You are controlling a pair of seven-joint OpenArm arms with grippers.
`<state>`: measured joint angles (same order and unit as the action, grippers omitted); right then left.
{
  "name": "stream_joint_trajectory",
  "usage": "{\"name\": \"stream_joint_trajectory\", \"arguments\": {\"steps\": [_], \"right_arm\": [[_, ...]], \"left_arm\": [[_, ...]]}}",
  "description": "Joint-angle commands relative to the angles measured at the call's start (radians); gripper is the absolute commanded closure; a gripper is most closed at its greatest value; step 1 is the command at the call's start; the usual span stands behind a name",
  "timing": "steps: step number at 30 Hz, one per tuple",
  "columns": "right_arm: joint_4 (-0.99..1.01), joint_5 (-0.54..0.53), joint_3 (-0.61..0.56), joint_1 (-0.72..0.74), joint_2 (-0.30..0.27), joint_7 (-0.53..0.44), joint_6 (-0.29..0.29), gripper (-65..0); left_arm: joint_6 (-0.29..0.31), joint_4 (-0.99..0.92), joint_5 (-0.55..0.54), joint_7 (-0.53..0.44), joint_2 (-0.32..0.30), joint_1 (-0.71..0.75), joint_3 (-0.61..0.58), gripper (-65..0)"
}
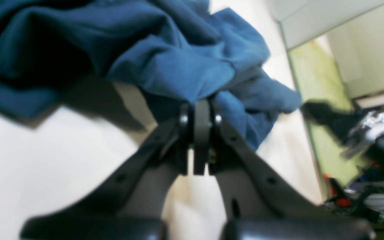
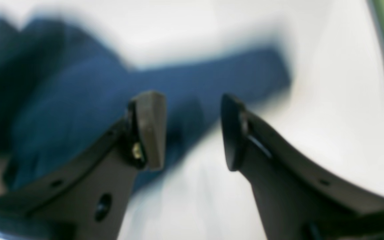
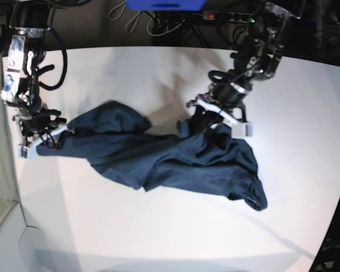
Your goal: Layout the t-shirt on the table in an organized manner, then fold the t-shirt properly
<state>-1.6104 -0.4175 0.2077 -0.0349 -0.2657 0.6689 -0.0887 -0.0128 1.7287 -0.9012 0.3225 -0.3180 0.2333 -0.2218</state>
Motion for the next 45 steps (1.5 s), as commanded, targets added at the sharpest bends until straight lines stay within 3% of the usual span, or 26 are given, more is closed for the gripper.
{"name": "stream_joint_trajectory", "arguments": {"steps": [1, 6, 15, 19, 25, 32, 45], "right_arm": [[-0.018, -0.004, 0.006, 0.010, -0.011, -0.019, -0.006, -28.0], [-0.024, -0.005, -0.078, 0.003, -0.008, -0.016, -0.064, -28.0], [-0.034, -0.004, -0.195, -0.035, -0.013, -0.021, -0.073, -28.0], [-0.097, -0.004, -0.245, -0.061, -0.013, -0.018, -0.075, -28.0], [-0.222, -0.004, -0.327, -0.104, -0.010, -0.015, -0.075, -28.3], [-0.227, -0.004, -0.385, -0.155, -0.010, -0.015, -0.075, -28.3], [-0.225, -0.002, -0.379, -0.213, -0.045, -0.018, -0.075, -28.1]], "left_arm": [[0.007, 0.040, -0.009, -0.018, -0.019, 0.016, 0.023, -0.3], [0.007, 0.063, -0.016, -0.018, -0.046, 0.104, 0.141, -0.3], [0.007, 0.150, -0.016, -0.018, -0.042, 0.099, 0.273, -0.3], [0.007, 0.147, -0.017, 0.031, -0.036, 0.024, 0.276, -0.3], [0.006, 0.126, -0.017, 0.046, 0.055, -0.070, 0.272, -0.3], [0.006, 0.034, -0.017, 0.053, 0.153, -0.180, 0.266, -0.3], [0.006, -0.148, -0.017, 0.053, 0.148, -0.532, 0.101, -0.3]]}}
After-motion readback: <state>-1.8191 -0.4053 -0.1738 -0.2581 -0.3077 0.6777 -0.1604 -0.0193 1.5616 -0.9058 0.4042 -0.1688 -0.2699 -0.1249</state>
